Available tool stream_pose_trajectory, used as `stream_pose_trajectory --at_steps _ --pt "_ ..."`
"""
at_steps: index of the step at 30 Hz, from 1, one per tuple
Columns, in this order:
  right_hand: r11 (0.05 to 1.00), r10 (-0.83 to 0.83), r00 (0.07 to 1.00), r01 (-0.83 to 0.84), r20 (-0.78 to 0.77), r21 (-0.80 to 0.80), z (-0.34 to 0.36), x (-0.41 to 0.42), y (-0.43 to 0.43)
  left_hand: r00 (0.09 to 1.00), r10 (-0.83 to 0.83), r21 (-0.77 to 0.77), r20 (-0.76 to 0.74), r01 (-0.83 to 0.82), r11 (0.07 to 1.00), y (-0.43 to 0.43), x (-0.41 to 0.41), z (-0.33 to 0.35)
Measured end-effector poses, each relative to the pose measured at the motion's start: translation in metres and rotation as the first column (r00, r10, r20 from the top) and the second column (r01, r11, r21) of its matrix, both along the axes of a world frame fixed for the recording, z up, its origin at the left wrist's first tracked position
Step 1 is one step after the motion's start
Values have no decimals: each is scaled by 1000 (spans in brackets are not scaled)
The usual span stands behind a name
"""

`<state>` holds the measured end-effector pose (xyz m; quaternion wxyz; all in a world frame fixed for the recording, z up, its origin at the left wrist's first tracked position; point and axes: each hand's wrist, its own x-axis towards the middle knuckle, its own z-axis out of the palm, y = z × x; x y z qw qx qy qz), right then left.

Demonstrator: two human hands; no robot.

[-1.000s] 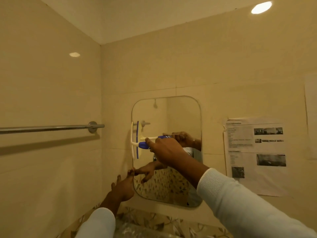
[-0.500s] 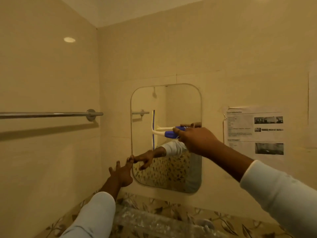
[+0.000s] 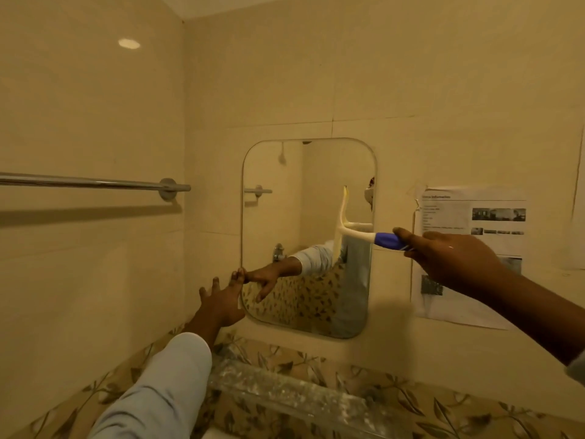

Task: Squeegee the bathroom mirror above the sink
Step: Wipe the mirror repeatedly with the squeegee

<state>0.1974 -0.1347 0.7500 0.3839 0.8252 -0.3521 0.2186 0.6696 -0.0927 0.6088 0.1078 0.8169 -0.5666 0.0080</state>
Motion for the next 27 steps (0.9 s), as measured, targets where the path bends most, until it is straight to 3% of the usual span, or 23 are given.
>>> stream_pose_trajectory --at_steps 10,16,22,27 --pt "984 149 988 -145 32 -103 -39 -19 2 992 -2 15 123 0 1000 2 2 -6" --pt "970 242 968 -241 58 -27 -58 60 14 996 10 -58 90 -5 998 -5 -2 -21" --pt "953 286 958 -281 -27 116 -65 161 13 998 -24 -91 65 30 995 -8 9 -26" --pt "944 317 948 -312 -36 109 -72 211 13 995 -32 -64 98 38 997 -7 15 -24"
